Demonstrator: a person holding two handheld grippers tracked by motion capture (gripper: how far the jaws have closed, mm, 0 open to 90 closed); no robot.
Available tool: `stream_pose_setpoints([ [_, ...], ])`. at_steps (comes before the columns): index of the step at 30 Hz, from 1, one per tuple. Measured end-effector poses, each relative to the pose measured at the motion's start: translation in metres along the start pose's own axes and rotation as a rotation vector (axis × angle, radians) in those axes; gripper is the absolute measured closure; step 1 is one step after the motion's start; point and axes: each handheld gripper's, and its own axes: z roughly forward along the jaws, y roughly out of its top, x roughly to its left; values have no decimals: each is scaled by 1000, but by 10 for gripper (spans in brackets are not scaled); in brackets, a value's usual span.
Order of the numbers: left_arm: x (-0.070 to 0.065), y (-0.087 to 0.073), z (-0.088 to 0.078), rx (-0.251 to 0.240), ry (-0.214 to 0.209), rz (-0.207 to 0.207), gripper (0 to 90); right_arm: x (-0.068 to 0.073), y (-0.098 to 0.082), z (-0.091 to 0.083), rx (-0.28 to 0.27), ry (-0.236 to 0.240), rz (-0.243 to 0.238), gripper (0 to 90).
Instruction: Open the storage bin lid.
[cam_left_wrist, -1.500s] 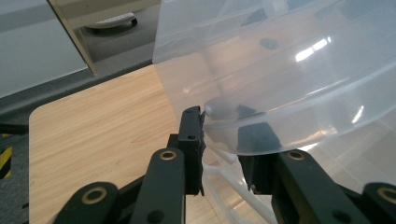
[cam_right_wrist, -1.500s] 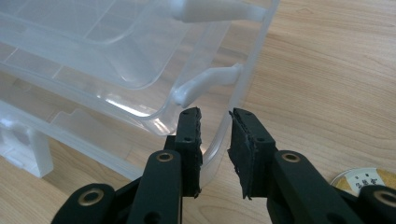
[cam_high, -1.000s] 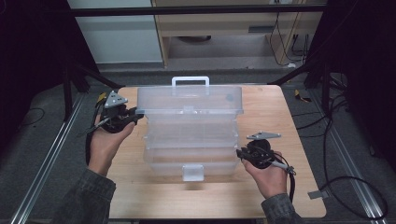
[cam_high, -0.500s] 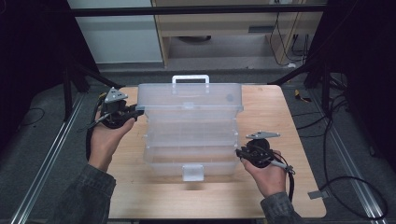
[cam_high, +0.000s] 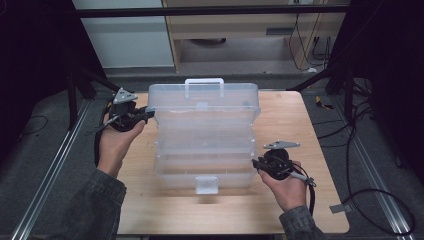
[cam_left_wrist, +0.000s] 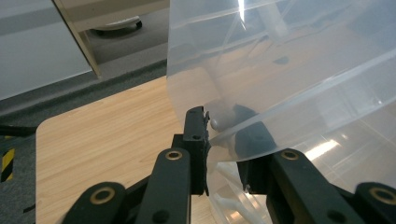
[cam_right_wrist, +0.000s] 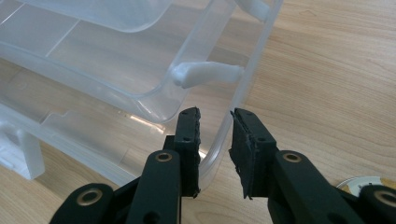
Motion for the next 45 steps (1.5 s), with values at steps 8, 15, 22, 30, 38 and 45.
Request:
stream_pose_setpoints([
  [8,1,3,3,-1,6,-15,765,0,0,0,1,0,-3,718],
  [15,2,4,4,6,-3,-29,765,0,0,0,0,1,-3,716],
  [22,4,6,5,12,-6,-35,766,0,0,0,-2,5,-1,715],
  [30,7,10,8,8,-8,-46,767,-1,-1,0,-5,9,-2,714],
  [38,8,12,11,3,-8,-48,768,-2,-1,1,-9,12,-1,708],
  [45,10,13,12,-7,-6,-54,772,-2,-1,1,-8,13,-4,703],
])
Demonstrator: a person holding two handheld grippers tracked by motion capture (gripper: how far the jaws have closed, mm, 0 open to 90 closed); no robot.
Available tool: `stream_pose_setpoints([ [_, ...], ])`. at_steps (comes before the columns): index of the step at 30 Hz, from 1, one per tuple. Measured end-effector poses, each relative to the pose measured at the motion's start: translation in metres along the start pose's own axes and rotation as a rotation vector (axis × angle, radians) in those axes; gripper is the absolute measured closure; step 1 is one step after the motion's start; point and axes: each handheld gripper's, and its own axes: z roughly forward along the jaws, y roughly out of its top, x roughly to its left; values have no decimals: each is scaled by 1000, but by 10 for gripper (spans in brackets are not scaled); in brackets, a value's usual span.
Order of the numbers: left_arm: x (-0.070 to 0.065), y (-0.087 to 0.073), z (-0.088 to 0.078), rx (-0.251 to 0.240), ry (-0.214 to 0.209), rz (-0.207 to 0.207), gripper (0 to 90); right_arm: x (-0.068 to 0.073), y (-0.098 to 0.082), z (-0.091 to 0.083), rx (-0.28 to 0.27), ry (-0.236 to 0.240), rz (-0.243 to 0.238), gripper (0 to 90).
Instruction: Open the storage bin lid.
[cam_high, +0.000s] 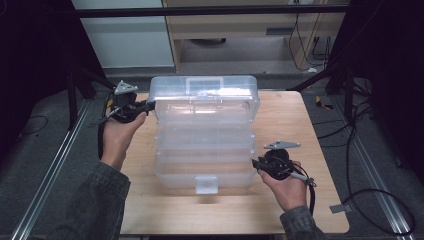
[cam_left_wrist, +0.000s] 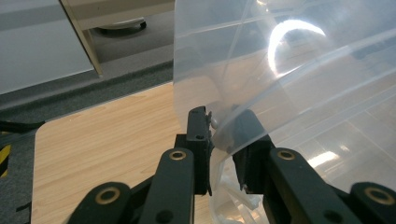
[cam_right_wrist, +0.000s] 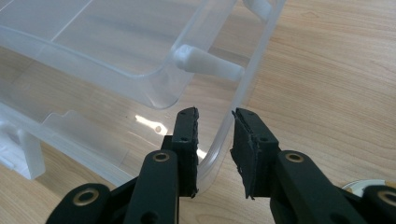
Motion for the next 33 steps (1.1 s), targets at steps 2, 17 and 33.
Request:
stream_pose_setpoints([
  [2,0,0,1,-6,-3,-3,773,0,0,0,1,1,0,702],
  [17,0,3,4,-20,24,20,790,0,0,1,0,1,-1,695],
  [33,7,8,13,-24,13,-21,790,0,0,2,-1,4,1,689],
])
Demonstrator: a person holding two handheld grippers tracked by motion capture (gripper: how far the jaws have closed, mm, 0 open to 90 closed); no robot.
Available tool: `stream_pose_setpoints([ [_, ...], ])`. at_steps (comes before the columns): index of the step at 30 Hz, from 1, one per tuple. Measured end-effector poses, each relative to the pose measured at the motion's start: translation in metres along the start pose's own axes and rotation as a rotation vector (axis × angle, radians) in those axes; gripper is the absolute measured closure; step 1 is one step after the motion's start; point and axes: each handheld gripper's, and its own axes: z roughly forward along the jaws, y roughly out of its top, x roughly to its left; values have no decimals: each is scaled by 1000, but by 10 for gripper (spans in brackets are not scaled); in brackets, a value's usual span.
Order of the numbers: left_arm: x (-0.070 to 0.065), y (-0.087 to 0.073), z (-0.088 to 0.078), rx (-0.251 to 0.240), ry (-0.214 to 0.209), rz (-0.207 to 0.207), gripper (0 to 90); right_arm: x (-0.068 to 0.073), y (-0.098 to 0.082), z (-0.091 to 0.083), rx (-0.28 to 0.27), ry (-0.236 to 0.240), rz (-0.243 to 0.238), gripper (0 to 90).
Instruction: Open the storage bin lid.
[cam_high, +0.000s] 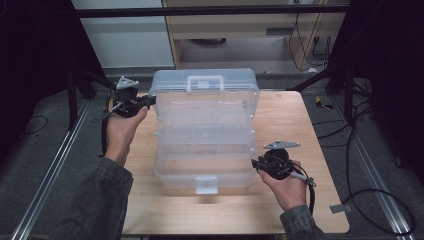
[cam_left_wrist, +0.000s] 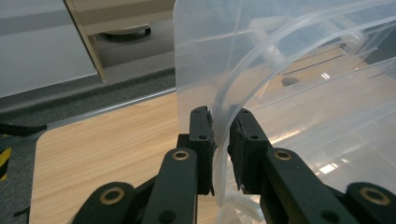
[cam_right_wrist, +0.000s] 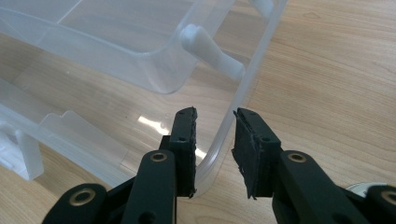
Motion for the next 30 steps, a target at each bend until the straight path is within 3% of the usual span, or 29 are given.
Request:
stream_pose_setpoints([
  [10,2,2,3,-2,2,-3,801,-1,0,1,1,1,2,680],
  [11,2,3,2,-5,37,34,852,-1,0,2,1,4,4,680],
  [13,6,3,2,-13,-4,-32,847,-1,0,3,1,0,2,680],
  [14,7,4,3,-10,-6,-42,842,-1,0,3,3,-3,0,678],
  [16,6,6,5,4,22,-3,851,-1,1,4,10,-5,-3,675],
  [30,9,8,12,-6,27,-21,854,-2,0,5,3,-2,0,671],
])
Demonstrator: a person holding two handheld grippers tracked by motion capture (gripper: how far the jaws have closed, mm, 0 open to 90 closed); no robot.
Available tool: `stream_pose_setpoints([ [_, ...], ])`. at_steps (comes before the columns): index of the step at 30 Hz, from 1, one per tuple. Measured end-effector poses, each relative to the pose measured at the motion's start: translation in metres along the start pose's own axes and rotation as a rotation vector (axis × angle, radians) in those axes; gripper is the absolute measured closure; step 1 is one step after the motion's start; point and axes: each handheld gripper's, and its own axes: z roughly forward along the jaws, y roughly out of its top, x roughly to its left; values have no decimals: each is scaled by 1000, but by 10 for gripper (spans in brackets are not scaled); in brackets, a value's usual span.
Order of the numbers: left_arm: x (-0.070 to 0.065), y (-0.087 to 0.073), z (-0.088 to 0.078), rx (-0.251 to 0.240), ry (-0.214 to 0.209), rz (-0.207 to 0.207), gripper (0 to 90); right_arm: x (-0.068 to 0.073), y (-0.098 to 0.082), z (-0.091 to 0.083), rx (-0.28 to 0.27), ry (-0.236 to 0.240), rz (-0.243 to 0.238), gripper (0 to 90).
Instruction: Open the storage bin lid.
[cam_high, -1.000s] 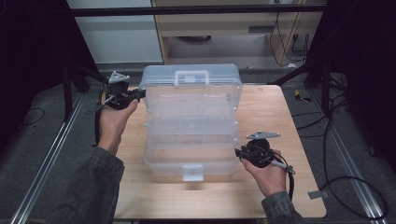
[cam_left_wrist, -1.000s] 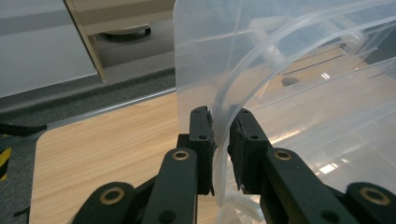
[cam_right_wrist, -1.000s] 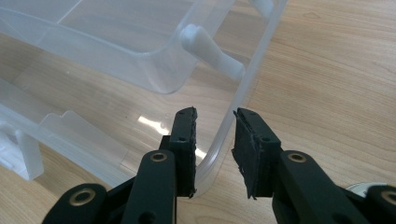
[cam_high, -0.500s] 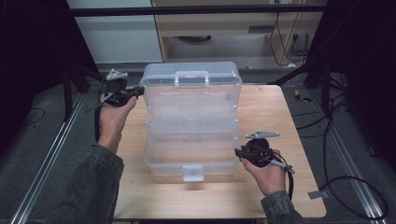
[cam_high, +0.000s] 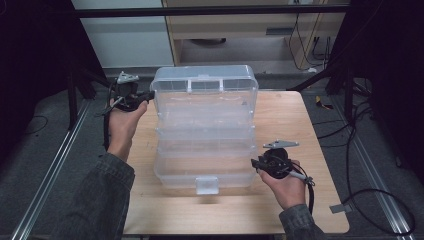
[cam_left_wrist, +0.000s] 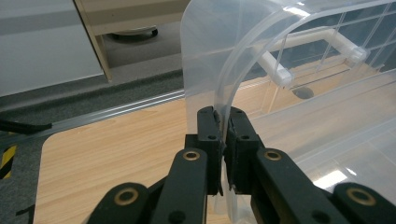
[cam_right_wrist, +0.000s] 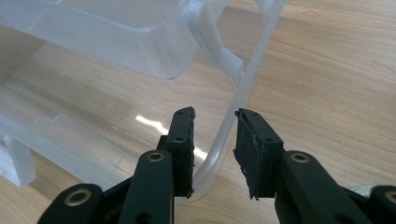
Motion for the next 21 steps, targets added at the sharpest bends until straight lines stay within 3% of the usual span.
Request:
stream_pose_setpoints([
  [21,3,3,5,4,-2,-11,854,-1,1,3,5,0,2,661],
])
